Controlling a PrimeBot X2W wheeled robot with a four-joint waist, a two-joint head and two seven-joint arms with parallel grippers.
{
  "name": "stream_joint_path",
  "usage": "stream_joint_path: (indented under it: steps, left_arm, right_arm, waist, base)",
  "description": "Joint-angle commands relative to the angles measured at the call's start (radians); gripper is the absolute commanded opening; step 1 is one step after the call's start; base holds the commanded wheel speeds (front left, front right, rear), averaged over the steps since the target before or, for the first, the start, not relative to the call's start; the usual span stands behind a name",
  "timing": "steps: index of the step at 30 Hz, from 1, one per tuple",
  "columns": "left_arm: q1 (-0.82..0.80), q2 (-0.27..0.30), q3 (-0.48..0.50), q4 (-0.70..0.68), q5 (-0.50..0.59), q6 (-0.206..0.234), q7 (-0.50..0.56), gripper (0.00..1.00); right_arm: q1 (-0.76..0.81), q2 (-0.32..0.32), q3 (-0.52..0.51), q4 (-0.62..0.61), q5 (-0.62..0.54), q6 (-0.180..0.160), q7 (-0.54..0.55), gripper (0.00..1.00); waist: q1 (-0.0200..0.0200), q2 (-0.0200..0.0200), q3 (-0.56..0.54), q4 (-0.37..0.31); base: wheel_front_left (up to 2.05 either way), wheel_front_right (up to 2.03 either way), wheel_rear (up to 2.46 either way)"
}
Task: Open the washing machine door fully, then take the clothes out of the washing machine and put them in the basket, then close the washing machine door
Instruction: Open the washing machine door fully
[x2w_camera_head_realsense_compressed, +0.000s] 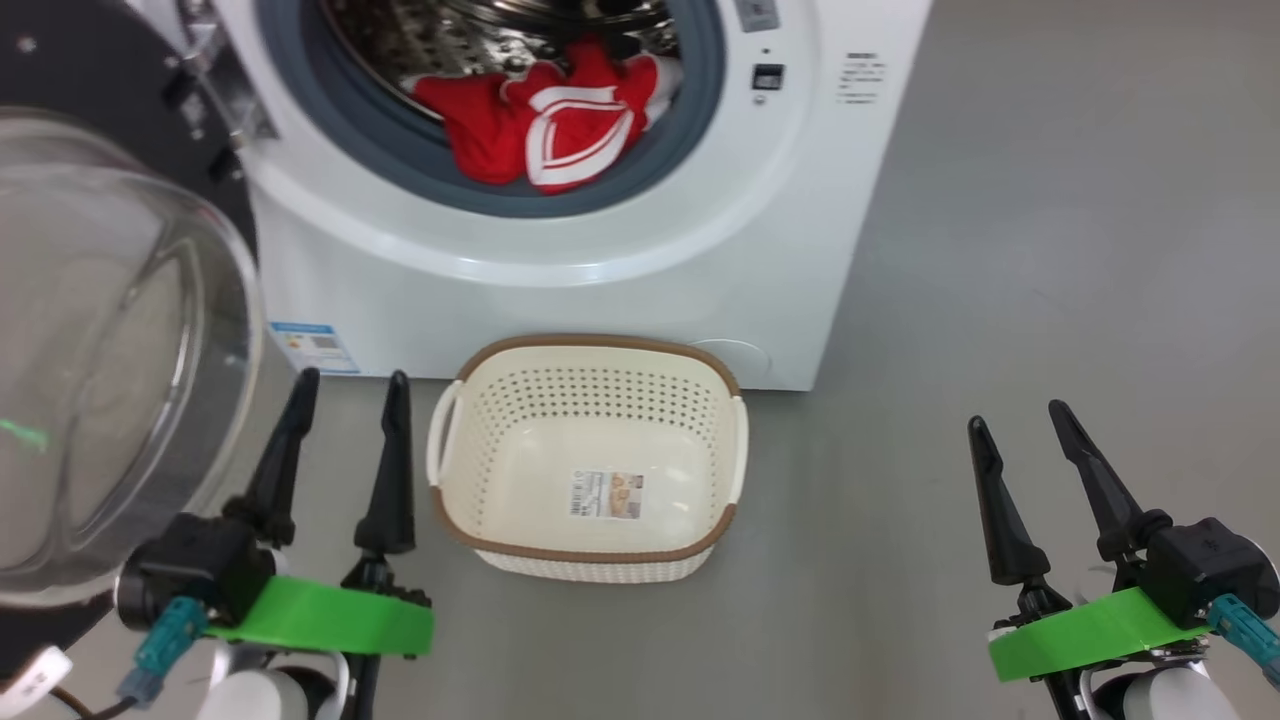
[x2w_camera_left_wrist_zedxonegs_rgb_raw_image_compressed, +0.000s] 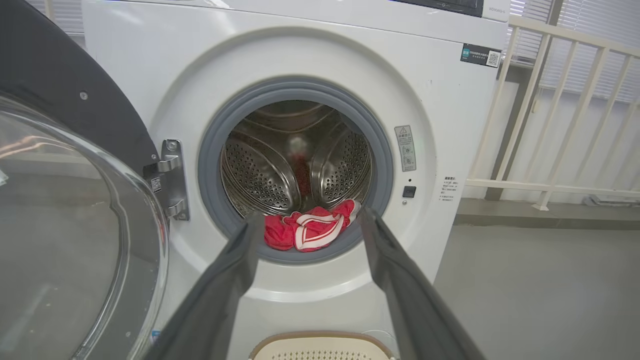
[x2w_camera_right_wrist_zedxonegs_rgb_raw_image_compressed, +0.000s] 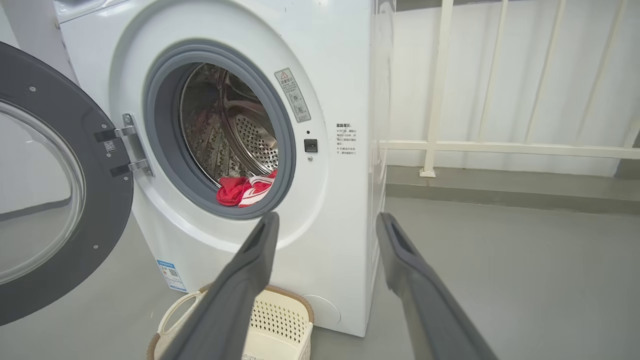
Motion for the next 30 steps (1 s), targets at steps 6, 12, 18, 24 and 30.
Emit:
stream_joint_path:
  steps: [6,12,18,24,30]
  left_arm:
    - [0.036,0.034,0.016,0.008,0.010,-0.013,-0.019,1.00]
    - [0.081,0.035,0.012,0.012,0.014,-0.010,-0.035,1.00]
    - [0.136,0.037,0.016,0.003,0.004,-0.009,-0.040,1.00]
    - [0.190,0.050,0.027,-0.008,-0.004,-0.007,-0.042,1.00]
    - [0.224,0.061,0.019,-0.001,-0.013,-0.016,-0.041,1.00]
  right_arm:
    - [-0.033,0.001,0.028,-0.028,-0.007,0.006,-0.009,1.00]
    - [-0.002,0.001,0.030,-0.047,-0.018,0.006,-0.009,1.00]
    - [0.041,0.001,0.037,-0.069,-0.031,0.006,-0.009,1.00]
    - [0.085,0.001,0.030,-0.089,-0.036,0.006,-0.009,1.00]
    - [0.128,0.001,0.010,-0.100,-0.021,0.006,-0.009,1.00]
  waist:
    - [0.0000,0.0000,-0.010,-0.113]
    - [0.0000,0.0000,-0.034,-0.150]
    - [0.0000,0.0000,-0.063,-0.164]
    - [0.0000,0.0000,-0.089,-0.168]
    - [0.0000,0.0000,-0.111,-0.166]
  base:
    - [0.00,0.00,0.00]
    - [0.00,0.00,0.00]
    - [0.00,0.00,0.00]
    - [0.00,0.00,0.00]
    - [0.00,0.00,0.00]
